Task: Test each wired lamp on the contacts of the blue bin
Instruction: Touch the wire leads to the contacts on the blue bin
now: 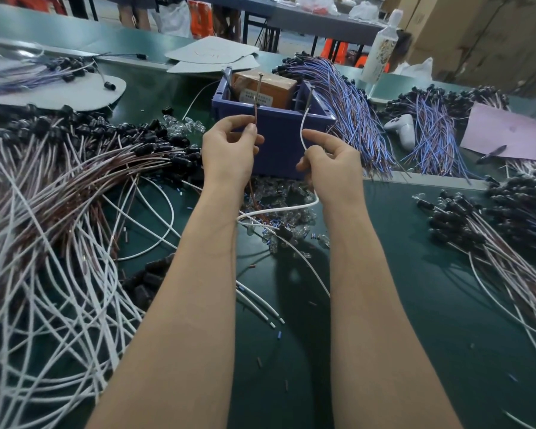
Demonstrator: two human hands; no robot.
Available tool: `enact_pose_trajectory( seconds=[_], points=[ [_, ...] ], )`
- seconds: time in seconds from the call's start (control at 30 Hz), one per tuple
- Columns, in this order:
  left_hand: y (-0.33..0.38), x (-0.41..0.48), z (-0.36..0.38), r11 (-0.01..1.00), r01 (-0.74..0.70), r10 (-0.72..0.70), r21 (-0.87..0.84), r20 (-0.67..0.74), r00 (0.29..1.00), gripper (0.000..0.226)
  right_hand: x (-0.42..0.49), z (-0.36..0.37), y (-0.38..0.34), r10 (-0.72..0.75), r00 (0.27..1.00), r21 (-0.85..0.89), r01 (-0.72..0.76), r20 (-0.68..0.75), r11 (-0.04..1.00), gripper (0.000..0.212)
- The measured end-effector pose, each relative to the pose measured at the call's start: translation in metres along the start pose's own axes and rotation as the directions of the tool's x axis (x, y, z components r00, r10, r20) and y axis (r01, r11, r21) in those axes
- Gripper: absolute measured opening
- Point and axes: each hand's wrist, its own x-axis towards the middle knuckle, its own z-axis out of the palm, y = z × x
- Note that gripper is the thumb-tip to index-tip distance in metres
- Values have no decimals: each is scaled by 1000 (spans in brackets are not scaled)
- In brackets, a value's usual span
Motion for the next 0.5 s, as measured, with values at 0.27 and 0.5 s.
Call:
enact_pose_trajectory(
  seconds=[0.27, 0.5],
  points=[
    [-1, 1, -1, 999, -2, 4, -50, 38, 999, 15, 0, -2, -2, 1, 1000, 27, -1, 3, 1000, 29],
    [-2, 2, -2, 999, -3, 5, -40, 52, 999, 13, -1, -1, -2, -11, 1000, 35, 10, 16, 999, 26]
  ],
)
